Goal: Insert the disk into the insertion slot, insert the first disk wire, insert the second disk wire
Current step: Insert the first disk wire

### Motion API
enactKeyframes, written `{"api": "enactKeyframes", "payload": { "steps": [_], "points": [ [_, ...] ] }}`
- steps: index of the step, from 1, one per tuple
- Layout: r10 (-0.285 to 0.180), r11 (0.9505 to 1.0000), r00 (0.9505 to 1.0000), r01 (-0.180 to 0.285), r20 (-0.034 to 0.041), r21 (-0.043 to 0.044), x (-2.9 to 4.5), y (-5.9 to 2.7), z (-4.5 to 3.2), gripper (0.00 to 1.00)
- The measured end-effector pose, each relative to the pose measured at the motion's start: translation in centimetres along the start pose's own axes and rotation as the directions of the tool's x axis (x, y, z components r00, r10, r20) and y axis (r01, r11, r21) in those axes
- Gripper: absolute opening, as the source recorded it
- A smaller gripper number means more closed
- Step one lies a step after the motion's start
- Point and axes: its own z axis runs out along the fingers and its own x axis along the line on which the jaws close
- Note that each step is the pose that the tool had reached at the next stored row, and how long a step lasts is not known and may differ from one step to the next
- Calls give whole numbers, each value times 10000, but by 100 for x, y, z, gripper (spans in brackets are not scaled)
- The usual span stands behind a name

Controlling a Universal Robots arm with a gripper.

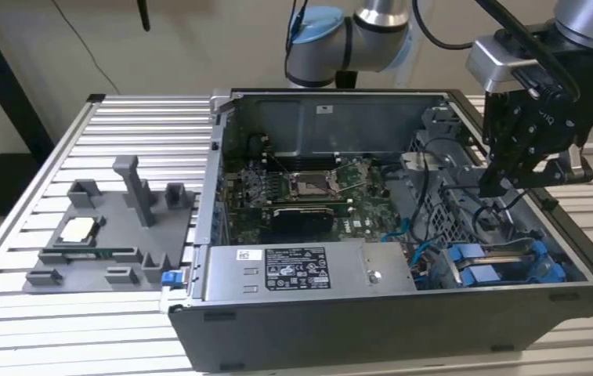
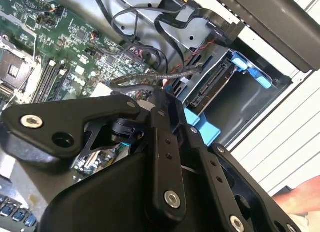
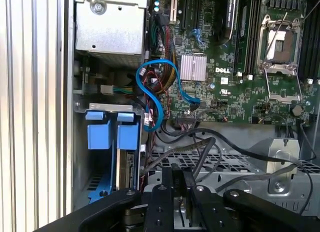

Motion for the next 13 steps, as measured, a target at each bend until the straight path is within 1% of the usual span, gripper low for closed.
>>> {"api": "enactKeyframes", "payload": {
  "steps": [2,3,6,8,10,13],
  "points": [
    [-4,10000,10000,4,-76,-5,1,-8,1,19],
    [-6,10000,9999,6,-135,-10,2,-14,4,19],
    [-16,10000,9993,14,-386,-42,3,-35,11,19],
    [-19,10000,9988,16,-489,-63,5,-51,20,19],
    [-20,10000,9986,16,-532,-88,7,-69,33,19],
    [-16,9998,9986,7,-534,-175,12,-108,58,19]
  ]
}}
